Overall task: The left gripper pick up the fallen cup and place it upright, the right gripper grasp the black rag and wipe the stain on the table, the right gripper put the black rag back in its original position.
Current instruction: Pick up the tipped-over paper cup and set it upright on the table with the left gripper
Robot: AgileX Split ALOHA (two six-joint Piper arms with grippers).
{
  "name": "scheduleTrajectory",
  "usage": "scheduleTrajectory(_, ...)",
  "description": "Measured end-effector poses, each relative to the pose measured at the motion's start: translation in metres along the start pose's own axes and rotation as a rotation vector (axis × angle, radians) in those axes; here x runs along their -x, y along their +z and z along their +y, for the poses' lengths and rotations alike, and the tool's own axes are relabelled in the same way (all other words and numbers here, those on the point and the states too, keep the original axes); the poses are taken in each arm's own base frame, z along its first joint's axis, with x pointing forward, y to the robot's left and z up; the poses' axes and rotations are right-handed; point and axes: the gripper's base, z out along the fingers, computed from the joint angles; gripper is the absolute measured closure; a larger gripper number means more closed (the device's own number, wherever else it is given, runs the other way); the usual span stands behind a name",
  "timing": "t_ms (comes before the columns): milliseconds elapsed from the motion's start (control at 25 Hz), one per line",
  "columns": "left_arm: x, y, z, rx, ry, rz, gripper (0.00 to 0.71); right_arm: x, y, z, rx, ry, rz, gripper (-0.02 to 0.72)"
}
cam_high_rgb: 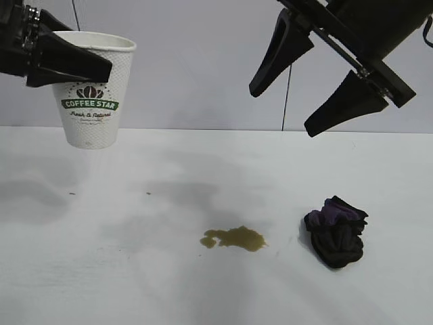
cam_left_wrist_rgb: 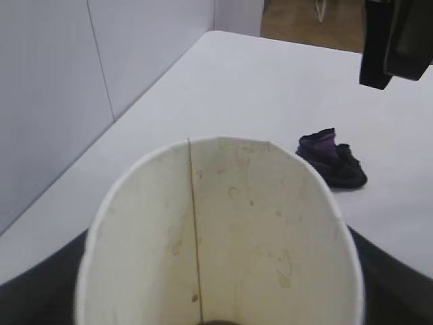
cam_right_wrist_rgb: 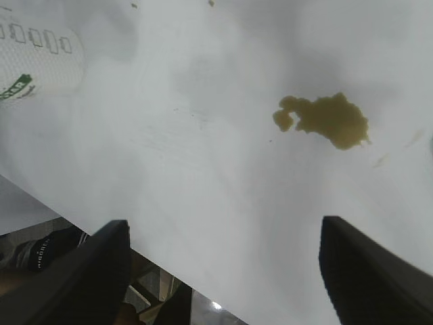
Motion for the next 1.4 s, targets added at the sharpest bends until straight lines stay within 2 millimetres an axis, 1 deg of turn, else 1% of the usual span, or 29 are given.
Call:
scheduleTrajectory(120, -0.014, 0.000, -0.007, 0.030, 0.099, 0.021, 0.183, 0.000, 0.000, 0.000, 0.000, 0.000, 0.000, 0.168)
scheduleTrajectory(200, -0.023, 0.003, -0.008, 0.022, 0.120, 0.034, 0.183, 0.000, 0.000, 0.000, 0.000, 0.000, -0.001, 0.168)
scheduleTrajectory(320, -0.044, 0.011, -0.007, 0.003, 0.081, 0.058, 0.183, 0.001, 0.000, 0.000, -0.001, 0.000, -0.006, 0.168)
scheduleTrajectory(440, -0.072, 0.022, -0.007, -0.022, 0.020, 0.097, 0.183, 0.001, 0.000, 0.000, -0.002, 0.000, -0.008, 0.168)
scheduleTrajectory(520, -0.086, 0.026, -0.008, -0.036, -0.014, 0.116, 0.183, 0.001, 0.000, 0.000, -0.002, 0.000, -0.008, 0.168)
scheduleTrajectory(640, -0.099, 0.030, -0.009, -0.047, -0.035, 0.133, 0.183, 0.001, 0.000, 0.000, -0.002, 0.000, -0.008, 0.168)
scheduleTrajectory(840, -0.103, 0.031, -0.008, -0.042, 0.082, 0.156, 0.183, 0.002, 0.000, 0.000, -0.005, -0.001, -0.019, 0.168)
scheduleTrajectory(960, -0.103, 0.031, -0.008, -0.043, 0.103, 0.155, 0.177, 0.002, 0.000, 0.000, -0.005, -0.001, -0.023, 0.168)
scheduleTrajectory(1000, -0.103, 0.031, -0.008, -0.042, 0.088, 0.156, 0.163, 0.002, 0.000, -0.001, -0.006, -0.002, -0.024, 0.168)
scheduleTrajectory(1120, -0.103, 0.031, -0.008, -0.033, 0.023, 0.165, 0.076, 0.002, 0.000, -0.001, -0.008, -0.003, -0.027, 0.168)
scheduleTrajectory(1160, -0.104, 0.031, -0.007, -0.029, 0.007, 0.169, 0.058, 0.003, 0.000, -0.001, -0.008, -0.003, -0.029, 0.168)
scheduleTrajectory(1240, -0.105, 0.030, -0.007, -0.021, -0.009, 0.183, 0.035, 0.003, 0.000, -0.001, -0.009, -0.003, -0.032, 0.168)
scheduleTrajectory(1400, -0.105, 0.030, -0.006, -0.016, -0.018, 0.189, 0.023, 0.003, 0.000, -0.001, -0.009, -0.004, -0.034, 0.168)
